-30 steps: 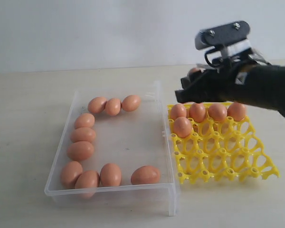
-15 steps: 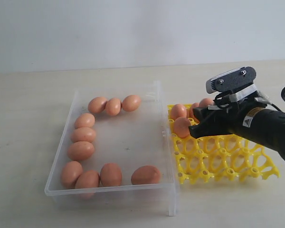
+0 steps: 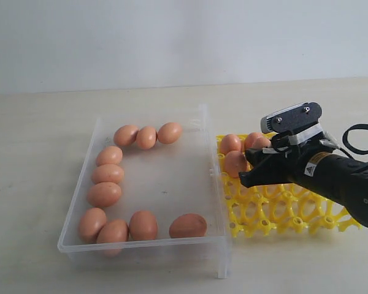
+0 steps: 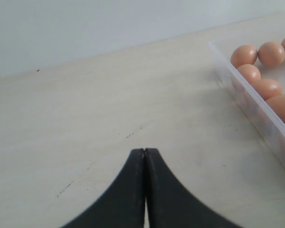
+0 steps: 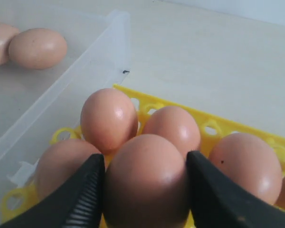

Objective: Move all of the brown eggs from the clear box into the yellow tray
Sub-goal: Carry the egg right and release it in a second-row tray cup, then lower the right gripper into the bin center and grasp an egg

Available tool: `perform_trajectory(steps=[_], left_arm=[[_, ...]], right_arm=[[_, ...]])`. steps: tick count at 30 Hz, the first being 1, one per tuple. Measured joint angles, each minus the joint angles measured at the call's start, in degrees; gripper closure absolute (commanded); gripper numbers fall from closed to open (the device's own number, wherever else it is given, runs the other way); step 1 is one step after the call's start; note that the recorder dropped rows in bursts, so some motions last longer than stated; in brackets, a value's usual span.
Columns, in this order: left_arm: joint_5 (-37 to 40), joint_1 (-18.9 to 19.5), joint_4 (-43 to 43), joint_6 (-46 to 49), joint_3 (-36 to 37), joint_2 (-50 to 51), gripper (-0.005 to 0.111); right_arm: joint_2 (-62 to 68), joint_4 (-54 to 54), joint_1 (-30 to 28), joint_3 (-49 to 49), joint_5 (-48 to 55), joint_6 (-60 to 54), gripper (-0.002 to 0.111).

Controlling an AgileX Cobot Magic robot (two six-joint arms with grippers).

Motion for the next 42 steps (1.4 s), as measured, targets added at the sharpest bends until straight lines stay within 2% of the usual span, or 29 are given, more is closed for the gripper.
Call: perform_trajectory(steps=[3, 6, 8, 10, 12, 13, 16, 20, 21, 22, 23, 24, 26, 28, 30, 32, 37, 42], left_arm=[[0.0, 0.0, 0.0, 0.0, 0.0, 0.0, 0.107], [0.0, 0.0, 0.0, 0.0, 0.0, 0.0, 0.107], [0.0, 0.0, 0.0, 0.0, 0.0, 0.0, 0.107], [0.0, 0.0, 0.0, 0.0, 0.0, 0.0, 0.107], [0.0, 0.0, 0.0, 0.0, 0.0, 0.0, 0.107], [0.0, 0.0, 0.0, 0.0, 0.0, 0.0, 0.107], [0.0, 0.0, 0.0, 0.0, 0.0, 0.0, 0.107], [0.0, 0.0, 0.0, 0.0, 0.0, 0.0, 0.107], [0.0, 0.0, 0.0, 0.0, 0.0, 0.0, 0.107], [0.0, 0.0, 0.0, 0.0, 0.0, 0.0, 0.107], [0.0, 0.0, 0.0, 0.0, 0.0, 0.0, 0.107], [0.0, 0.0, 0.0, 0.0, 0.0, 0.0, 0.107], [0.0, 0.0, 0.0, 0.0, 0.0, 0.0, 0.107], [0.0, 0.0, 0.0, 0.0, 0.0, 0.0, 0.107], [0.0, 0.0, 0.0, 0.0, 0.0, 0.0, 0.107], [0.0, 0.0, 0.0, 0.0, 0.0, 0.0, 0.107], [0.0, 0.0, 0.0, 0.0, 0.0, 0.0, 0.107], [0.0, 0.0, 0.0, 0.0, 0.0, 0.0, 0.107]], right_arm=[[0.09, 0.0, 0.0, 0.0, -0.51, 0.0, 0.046], [0.09, 0.0, -0.25, 0.0, -0.92, -0.12, 0.049], [-0.01, 0.1, -0.38, 0.0, -0.92, -0.12, 0.061], [-1.49, 0.1, -0.49, 0.0, 0.05, -0.12, 0.081], [-4.96, -0.29, -0.49, -0.13, 2.31, -0.12, 0.107], [-7.28, -1.24, -0.49, -0.82, 5.01, -0.12, 0.108], [-13.64, -5.44, 0.09, -5.84, 18.15, 1.03, 0.108], [-17.37, -6.92, 4.41, -19.7, 42.3, 3.75, 0.108], [-17.37, -6.12, 5.64, -22.8, 47.69, 4.4, 0.108], [-16.1, -2.66, 8.75, -29.7, 59.97, 4.78, 0.108], [-15.38, -0.88, 9.91, -31.98, 64.96, 4.78, 0.108], [-13.09, 4.7, 12.64, -36.32, 72.57, 3.8, 0.108], [-9.08, 12.73, 16.3, -39.51, 78.63, 0.49, 0.104], [-4.65, 20.29, 19.1, -40.34, 81.16, -0.84, 0.09], [-0.76, 24.79, 20.78, -40.6, 83.02, -1.39, 0.064], [2.77, 27.83, 21.55, -42.07, 86.35, -1.39, 0.049], [9.18, 31.28, 22.4, -48.29, 89.01, 0.95, 0.047], [12.54, 27.97, 22.4, -52.4, 90.07, 3.48, 0.047]])
